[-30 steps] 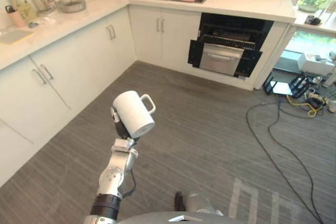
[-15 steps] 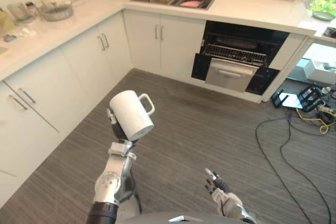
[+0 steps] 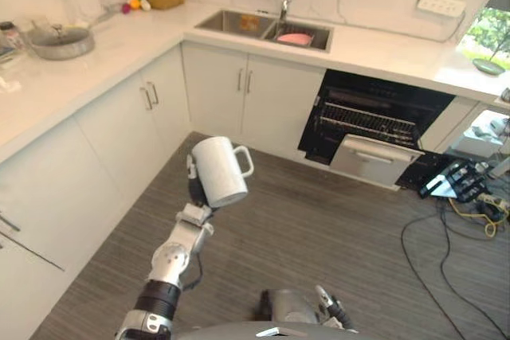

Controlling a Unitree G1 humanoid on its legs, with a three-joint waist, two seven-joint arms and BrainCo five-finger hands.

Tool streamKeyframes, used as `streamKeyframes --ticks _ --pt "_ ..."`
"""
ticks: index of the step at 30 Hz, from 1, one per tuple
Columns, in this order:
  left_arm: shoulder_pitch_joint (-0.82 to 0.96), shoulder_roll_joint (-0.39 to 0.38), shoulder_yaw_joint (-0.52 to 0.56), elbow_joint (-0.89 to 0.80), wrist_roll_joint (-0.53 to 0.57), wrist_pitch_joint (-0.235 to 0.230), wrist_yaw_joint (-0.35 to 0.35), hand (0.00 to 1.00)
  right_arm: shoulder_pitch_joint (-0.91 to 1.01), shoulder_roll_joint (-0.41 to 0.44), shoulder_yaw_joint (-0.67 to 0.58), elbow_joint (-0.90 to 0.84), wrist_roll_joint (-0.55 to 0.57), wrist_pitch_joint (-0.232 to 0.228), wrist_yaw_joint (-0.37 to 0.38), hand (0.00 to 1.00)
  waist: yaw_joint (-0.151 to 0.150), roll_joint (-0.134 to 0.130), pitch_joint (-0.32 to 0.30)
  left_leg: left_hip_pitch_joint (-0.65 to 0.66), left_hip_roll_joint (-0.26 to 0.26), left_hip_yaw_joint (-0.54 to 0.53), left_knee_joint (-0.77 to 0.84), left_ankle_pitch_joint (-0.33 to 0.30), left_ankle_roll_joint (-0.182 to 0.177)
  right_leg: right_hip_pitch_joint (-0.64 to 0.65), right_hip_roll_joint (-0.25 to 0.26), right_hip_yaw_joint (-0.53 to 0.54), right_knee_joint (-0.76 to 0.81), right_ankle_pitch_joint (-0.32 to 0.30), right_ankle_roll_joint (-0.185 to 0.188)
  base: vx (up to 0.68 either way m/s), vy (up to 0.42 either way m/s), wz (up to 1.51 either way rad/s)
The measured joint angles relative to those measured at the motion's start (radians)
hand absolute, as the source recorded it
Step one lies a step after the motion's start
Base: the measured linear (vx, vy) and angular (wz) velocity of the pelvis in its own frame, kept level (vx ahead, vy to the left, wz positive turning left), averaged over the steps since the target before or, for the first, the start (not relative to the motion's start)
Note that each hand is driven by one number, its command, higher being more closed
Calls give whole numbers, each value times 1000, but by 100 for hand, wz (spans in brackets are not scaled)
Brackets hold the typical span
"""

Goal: Walk over to the sink, pick up the cup, carry it to the dishwasher, place the cup inside the dishwasher, then close the dishwasher door

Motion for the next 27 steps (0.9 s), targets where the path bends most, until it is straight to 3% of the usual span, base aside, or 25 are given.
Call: streamKeyframes --ticks 2,3,4,5,6,7,8,9,11,12,13,15,17,18,19,20,21,23,24,25,26,27 --pt "4 -5 3 -24 -2 2 2 100 41 0 12 -25 -1 -7 -2 0 -2 0 -1 49 1 6 42 -72 -3 5 3 -17 -98 82 -12 514 -58 1" --pt "8 -8 1 -56 -3 0 2 100 54 -2 30 -26 -1 -16 -4 0 1 -5 -10 76 2 2 70 -131 -26 9 -1 -6 -91 109 -52 587 -90 -7" --pt "10 -9 0 -73 -4 -3 2 100 59 -2 39 -27 -1 -19 -5 0 3 -8 -20 83 3 1 87 -160 -36 14 -1 5 -94 119 -70 641 -133 -16" --pt "11 -13 -6 -98 -18 -11 -8 100 59 -3 47 -32 4 -26 -6 0 11 -3 -36 105 20 0 127 -236 -61 37 13 24 -98 171 -114 657 -158 -14" --pt "18 -20 -10 -97 -23 -16 -15 100 58 -12 49 -41 8 -31 -9 0 11 8 -50 115 46 1 140 -258 -74 37 32 15 -77 186 -128 650 -170 0" --pt "32 -30 -23 -95 -28 -23 -15 100 62 -28 54 -68 12 -43 -14 0 -2 53 -70 118 86 3 171 -269 -94 40 63 -8 -52 137 -131 653 -176 9" --pt "35 -30 -37 -94 -38 -25 -13 100 45 -30 79 -97 18 -54 -30 0 -2 49 -65 64 119 21 343 -248 -147 49 68 -8 -10 87 -148 717 -282 4" --pt "41 -45 -35 -93 -37 -26 -14 100 46 -34 87 -141 21 -65 -31 0 0 52 -54 -27 161 10 614 -178 -197 92 78 -5 0 53 -146 710 -279 -8" --pt "45 -55 -34 -104 -38 -25 -14 100 42 -32 109 -224 30 -81 -34 0 10 83 -38 -189 229 -69 1008 -28 -214 186 124 14 -11 -8 -152 493 -161 -30" --pt "53 -56 -29 -113 -38 -25 -14 100 36 -34 117 -242 29 -90 -35 0 17 92 -36 -221 244 -81 1090 -21 -211 219 141 32 -18 -26 -161 540 -81 -94" --pt "76 -57 -5 -137 -40 -26 -12 100 23 -36 149 -296 29 -108 -50 0 30 102 -36 -285 269 -92 1193 -35 -187 302 166 86 -44 -64 -171 529 -61 -102" --pt "101 -59 16 -171 -71 -44 -6 100 9 -34 194 -380 29 -135 -72 0 49 91 -37 -354 282 -78 1134 -67 -137 365 168 166 -65 -99 -167 456 -7 -132" --pt "124 -60 35 -206 -104 -57 2 100 -14 -33 206 -472 27 -136 -112 0 68 80 -38 -410 292 -56 923 -99 -107 392 166 259 -82 -120 -163 513 109 -145" --pt "145 -60 40 -231 -120 -66 6 100 -43 -34 205 -528 27 -135 -151 0 74 67 -41 -416 279 -55 676 -100 -104 396 157 326 -87 -134 -155 545 225 -145" --pt "163 -59 44 -255 -120 -76 7 100 -71 -38 200 -571 28 -134 -191 0 71 50 -47 -408 248 -87 397 -66 -124 396 138 381 -88 -155 -137 479 228 -133" --pt "169 -57 43 -268 -120 -78 10 100 -85 -45 196 -583 29 -136 -209 0 68 43 -47 -409 235 -113 283 -40 -137 401 129 404 -88 -168 -128 506 275 -104" --pt "170 -51 43 -283 -120 -78 14 100 -118 -71 180 -577 33 -136 -231 0 56 39 -45 -435 219 -155 166 -4 -174 412 116 438 -94 -194 -99 419 251 -69" --pt "169 -51 54 -273 -120 -74 24 100 -132 -116 145 -576 39 -135 -235 0 47 58 -49 -451 218 -166 109 28 -198 458 102 490 -96 -248 -63 595 401 -96" --pt "178 -41 81 -264 -120 -71 22 100 -134 -123 114 -577 37 -129 -221 0 51 35 -54 -419 187 -157 165 138 -193 494 60 537 -79 -288 -48 652 451 -114" --pt "188 -32 97 -264 -120 -75 22 100 -134 -125 113 -578 34 -126 -214 0 49 17 -62 -417 167 -150 199 147 -176 500 33 546 -69 -294 -52 662 454 -119" --pt "193 -19 141 -264 -120 -80 22 100 -135 -130 107 -584 25 -109 -193 0 46 -12 -77 -420 136 -130 273 102 -119 490 -6 537 -25 -287 -52 612 415 -87" --pt "184 -8 172 -264 -120 -81 24 100 -138 -131 85 -597 24 -81 -174 0 33 -35 -87 -413 117 -88 322 60 -87 464 -44 508 46 -266 -28 615 404 -72"
